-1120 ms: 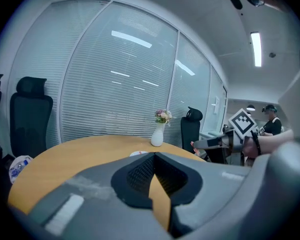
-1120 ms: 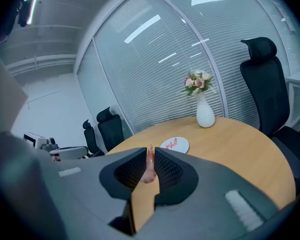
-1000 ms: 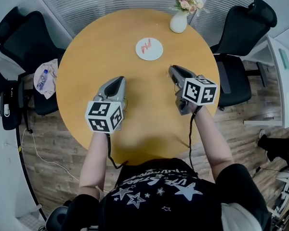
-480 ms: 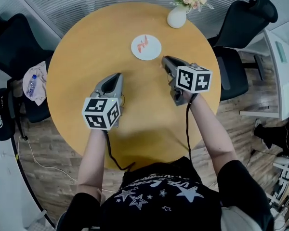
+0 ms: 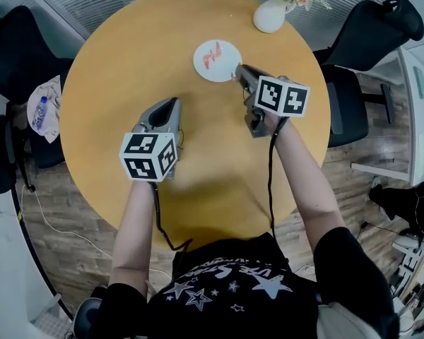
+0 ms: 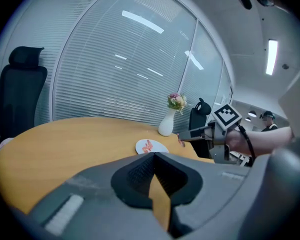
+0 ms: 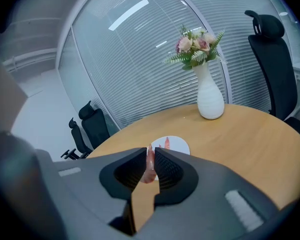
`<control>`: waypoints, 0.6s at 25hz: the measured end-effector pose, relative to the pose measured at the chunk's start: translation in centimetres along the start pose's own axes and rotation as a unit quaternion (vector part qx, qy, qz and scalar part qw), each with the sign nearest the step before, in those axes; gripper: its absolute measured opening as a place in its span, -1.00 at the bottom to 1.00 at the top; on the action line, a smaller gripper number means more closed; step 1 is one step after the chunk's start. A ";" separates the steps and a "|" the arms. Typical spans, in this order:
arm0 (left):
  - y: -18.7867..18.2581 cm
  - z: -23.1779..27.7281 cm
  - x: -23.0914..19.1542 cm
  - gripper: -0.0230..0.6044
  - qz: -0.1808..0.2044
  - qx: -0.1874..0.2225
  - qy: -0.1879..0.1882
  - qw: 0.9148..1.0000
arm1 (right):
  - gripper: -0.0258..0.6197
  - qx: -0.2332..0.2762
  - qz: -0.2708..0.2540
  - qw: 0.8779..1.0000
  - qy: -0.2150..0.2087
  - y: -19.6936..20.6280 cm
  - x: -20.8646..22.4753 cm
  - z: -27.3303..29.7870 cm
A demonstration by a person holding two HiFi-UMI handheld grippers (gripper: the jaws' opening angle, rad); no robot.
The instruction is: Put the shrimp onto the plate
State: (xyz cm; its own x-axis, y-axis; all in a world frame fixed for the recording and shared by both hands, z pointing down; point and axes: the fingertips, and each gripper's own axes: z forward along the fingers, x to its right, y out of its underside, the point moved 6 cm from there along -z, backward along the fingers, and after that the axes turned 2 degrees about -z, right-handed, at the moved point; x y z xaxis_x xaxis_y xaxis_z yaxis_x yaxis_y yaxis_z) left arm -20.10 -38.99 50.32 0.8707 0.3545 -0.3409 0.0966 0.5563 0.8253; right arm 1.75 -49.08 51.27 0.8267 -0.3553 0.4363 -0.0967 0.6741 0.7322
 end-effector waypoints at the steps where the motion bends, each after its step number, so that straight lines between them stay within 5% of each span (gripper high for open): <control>1: 0.1 0.3 -0.1 -0.93 0.001 -0.003 0.000 1.000 | -0.76 -0.003 0.001 1.000 0.001 0.1 0.2 0.6; 15: 1.1 3.8 -1.8 -0.92 0.003 -0.019 -0.005 1.000 | -0.76 -0.049 0.000 0.998 0.026 0.6 2.7 7.5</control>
State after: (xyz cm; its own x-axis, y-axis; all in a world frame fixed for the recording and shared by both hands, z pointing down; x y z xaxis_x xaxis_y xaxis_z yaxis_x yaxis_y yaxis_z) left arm -19.72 -41.86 53.52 0.8757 0.3510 -0.3317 0.0728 0.5831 0.8092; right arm -0.27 -54.48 56.81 0.8545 -0.3225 0.4073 -0.0445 0.7357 0.6759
